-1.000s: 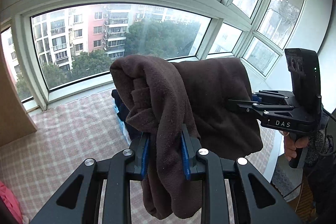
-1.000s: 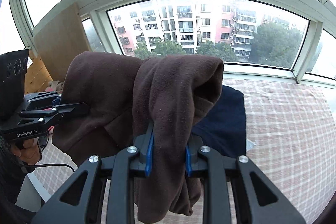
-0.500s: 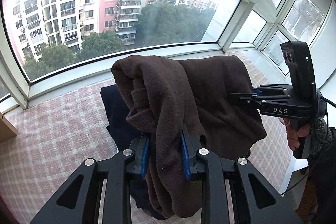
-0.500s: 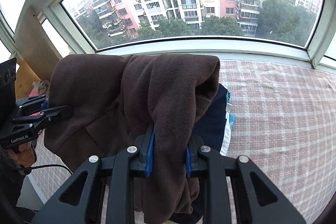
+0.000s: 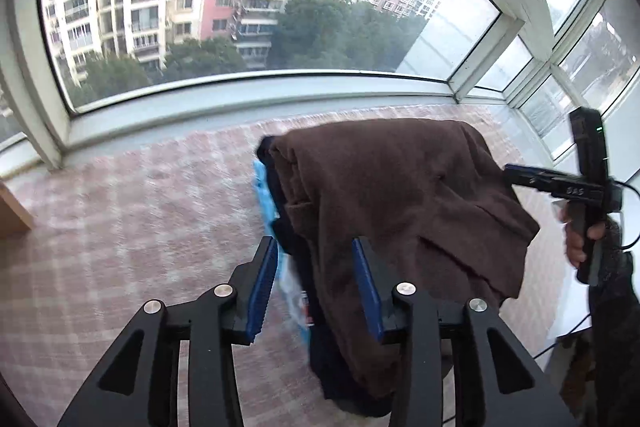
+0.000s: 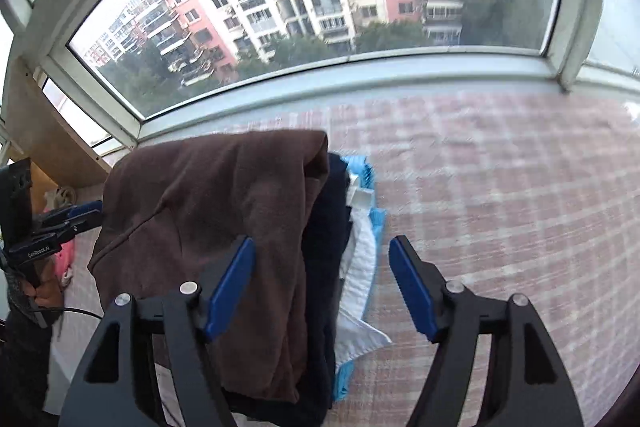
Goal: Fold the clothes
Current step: 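Lift the folded pullover with both grippers and carry it to the dark clothes stack, then lower the pullover onto the stack and open both grippers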
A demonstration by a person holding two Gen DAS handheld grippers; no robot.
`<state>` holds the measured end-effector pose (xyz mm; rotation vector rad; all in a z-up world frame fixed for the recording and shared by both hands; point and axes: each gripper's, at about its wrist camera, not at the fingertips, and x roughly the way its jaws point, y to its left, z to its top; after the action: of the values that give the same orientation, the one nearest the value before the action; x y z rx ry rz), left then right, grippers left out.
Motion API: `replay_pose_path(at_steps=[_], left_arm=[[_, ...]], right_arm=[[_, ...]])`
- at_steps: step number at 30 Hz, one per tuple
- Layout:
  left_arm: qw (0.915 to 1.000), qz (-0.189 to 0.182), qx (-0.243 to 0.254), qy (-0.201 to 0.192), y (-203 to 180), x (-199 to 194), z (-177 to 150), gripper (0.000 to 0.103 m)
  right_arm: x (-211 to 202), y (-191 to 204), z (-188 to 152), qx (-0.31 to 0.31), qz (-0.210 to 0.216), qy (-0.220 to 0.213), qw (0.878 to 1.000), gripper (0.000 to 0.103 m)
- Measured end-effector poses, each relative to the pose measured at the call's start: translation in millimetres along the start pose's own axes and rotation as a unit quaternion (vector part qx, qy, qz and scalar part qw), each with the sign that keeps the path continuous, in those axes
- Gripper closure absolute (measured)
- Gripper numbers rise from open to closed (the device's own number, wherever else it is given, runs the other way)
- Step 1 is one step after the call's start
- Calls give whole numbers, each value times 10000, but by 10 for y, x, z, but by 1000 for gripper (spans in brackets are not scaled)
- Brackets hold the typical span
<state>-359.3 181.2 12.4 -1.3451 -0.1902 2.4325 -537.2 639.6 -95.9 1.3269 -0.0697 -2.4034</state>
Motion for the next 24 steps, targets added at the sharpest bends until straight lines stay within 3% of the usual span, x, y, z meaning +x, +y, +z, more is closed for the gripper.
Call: replay_pose_path(at_steps=[1, 2, 3, 6, 10, 13, 16, 18, 21, 24], left_arm=[[9998, -72, 120, -117, -54, -124, -6, 69], [9993, -143, 239, -234, -109, -247, -13, 69], [9986, -203, 347, -336, -180, -333, -19, 70], [9956, -373, 753, -418, -455, -310, -45, 69], [9934, -272, 1111, 13, -631, 45, -174, 74], [9911, -123, 1312, 178, -587, 242, -357, 74], [9909, -115, 1332, 187, -550, 246, -410, 74], [9916, -132, 1273, 179, -548, 125, -350, 75], [9949, -277, 966, -128, -514, -79, -99, 75], [9957, -261, 772, -439, -472, -166, 181, 75]], right_arm=[[-123, 123, -8, -180, 18, -160, 9997, 57], [-206, 193, -42, -313, 88, -225, 9992, 82], [-224, 250, -90, -405, 94, -210, 9989, 94], [-65, 411, -221, -620, -23, 34, 9981, 94], [158, 282, -502, -622, -182, 270, 9975, 94], [112, 154, -687, -483, 37, 180, 9987, 94], [64, 76, -617, -202, 409, 332, 9984, 93], [-106, 45, -468, -63, 551, 104, 9984, 94], [-240, 108, -172, -186, 301, -325, 9988, 94], [-60, 182, 80, -264, 10, -459, 9986, 94]])
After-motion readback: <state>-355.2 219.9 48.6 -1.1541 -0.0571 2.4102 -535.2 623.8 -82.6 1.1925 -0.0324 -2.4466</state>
